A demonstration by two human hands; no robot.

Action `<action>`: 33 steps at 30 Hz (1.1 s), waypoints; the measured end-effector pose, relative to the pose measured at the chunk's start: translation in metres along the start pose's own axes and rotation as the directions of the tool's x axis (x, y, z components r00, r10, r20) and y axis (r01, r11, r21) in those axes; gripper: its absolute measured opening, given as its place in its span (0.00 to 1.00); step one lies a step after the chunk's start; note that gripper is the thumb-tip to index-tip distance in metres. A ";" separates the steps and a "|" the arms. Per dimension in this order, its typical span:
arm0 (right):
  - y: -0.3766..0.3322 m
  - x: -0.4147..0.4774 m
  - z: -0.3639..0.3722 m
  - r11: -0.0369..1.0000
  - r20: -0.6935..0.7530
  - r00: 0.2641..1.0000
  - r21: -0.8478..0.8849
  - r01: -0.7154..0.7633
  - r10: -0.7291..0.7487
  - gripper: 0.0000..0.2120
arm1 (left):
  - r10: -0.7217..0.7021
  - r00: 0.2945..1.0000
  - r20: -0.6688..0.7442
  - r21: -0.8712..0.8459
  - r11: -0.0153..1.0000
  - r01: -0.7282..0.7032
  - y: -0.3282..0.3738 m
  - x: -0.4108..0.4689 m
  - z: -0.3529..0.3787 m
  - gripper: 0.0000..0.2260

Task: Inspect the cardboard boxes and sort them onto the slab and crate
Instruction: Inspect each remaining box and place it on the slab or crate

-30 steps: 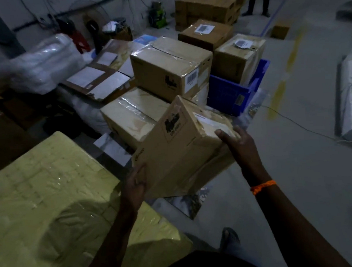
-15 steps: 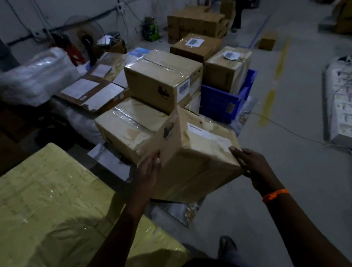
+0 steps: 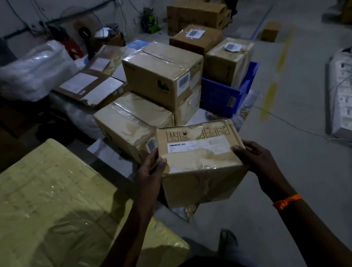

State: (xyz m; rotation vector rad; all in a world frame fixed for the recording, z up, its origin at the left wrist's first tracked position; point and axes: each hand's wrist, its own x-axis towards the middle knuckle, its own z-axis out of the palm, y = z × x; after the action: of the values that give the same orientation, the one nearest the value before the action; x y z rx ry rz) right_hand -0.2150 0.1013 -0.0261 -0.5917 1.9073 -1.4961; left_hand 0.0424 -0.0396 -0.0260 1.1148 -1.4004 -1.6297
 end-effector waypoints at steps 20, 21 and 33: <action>-0.005 0.001 -0.016 0.968 0.018 0.983 -0.174 0.180 -0.180 0.20 | 0.017 0.981 0.193 -0.107 0.994 0.004 0.021 0.040 0.017 0.28; 0.001 -0.005 -0.016 0.967 0.008 0.981 -0.169 0.190 -0.192 0.21 | 0.007 0.982 0.189 -0.128 0.992 0.018 0.015 0.038 0.015 0.25; 0.105 -0.059 -0.023 0.986 0.023 0.998 0.154 -0.065 0.062 0.16 | -0.222 0.975 -0.025 -0.131 0.967 0.217 -0.067 0.005 -0.002 0.13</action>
State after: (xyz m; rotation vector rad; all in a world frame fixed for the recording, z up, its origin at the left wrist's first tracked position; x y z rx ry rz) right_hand -0.1867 0.1847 -0.1122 -0.4681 1.7600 -1.5755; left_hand 0.0439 -0.0336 -0.0932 1.2549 -1.1624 -1.8147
